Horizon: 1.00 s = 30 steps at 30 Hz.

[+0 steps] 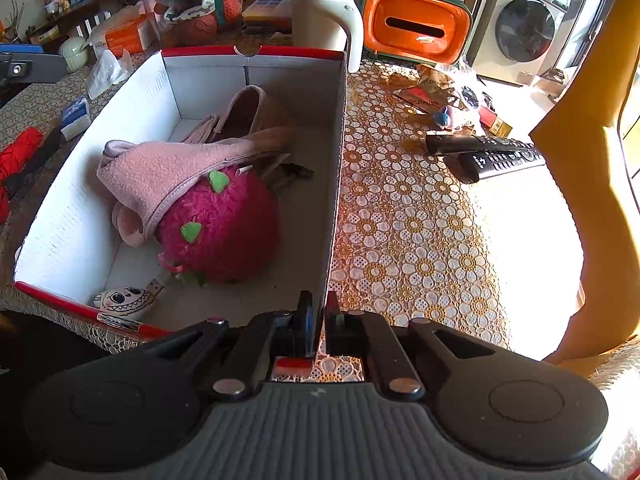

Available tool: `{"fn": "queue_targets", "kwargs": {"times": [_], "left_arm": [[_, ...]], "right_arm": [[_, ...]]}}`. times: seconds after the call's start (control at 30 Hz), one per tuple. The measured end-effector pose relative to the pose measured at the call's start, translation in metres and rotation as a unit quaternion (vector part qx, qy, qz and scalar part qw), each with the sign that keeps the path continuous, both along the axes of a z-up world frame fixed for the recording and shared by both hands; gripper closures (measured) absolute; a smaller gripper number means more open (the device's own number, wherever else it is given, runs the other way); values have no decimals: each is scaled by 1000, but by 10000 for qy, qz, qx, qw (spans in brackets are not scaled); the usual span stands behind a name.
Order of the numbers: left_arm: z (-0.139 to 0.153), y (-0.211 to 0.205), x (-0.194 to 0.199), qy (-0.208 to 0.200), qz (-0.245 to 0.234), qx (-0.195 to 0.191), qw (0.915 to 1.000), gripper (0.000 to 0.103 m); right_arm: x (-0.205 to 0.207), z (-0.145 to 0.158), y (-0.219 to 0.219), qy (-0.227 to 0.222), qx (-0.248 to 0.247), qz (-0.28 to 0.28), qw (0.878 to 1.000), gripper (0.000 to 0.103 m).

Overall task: Organize objects
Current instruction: 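Open the left tool and withdraw it toward the red cloth, then close the left tool on the red cloth and lift it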

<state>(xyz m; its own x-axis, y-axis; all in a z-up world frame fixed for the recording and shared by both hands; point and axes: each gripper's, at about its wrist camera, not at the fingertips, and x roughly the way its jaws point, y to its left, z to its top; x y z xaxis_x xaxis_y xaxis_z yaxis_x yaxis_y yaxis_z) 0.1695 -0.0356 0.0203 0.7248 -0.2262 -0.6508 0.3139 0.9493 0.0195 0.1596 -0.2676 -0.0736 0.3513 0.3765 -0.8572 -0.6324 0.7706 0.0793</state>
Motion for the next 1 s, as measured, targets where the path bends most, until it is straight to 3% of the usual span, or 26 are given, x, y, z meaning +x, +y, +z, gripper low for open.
{"fn": "queue_targets", "kwargs": {"times": [0.27, 0.57, 1.0], "left_arm": [[5, 72, -22, -139, 684, -51, 9975, 14], [-8, 146, -34, -60, 1484, -14, 9889, 5], [-75, 187, -19, 383, 2229, 68, 9741, 2]], "right_arm": [[0, 0, 2, 20, -63, -15, 10000, 97], [1, 0, 4, 60, -115, -28, 9999, 97], [1, -1, 6, 104, -168, -135, 9997, 97]]}}
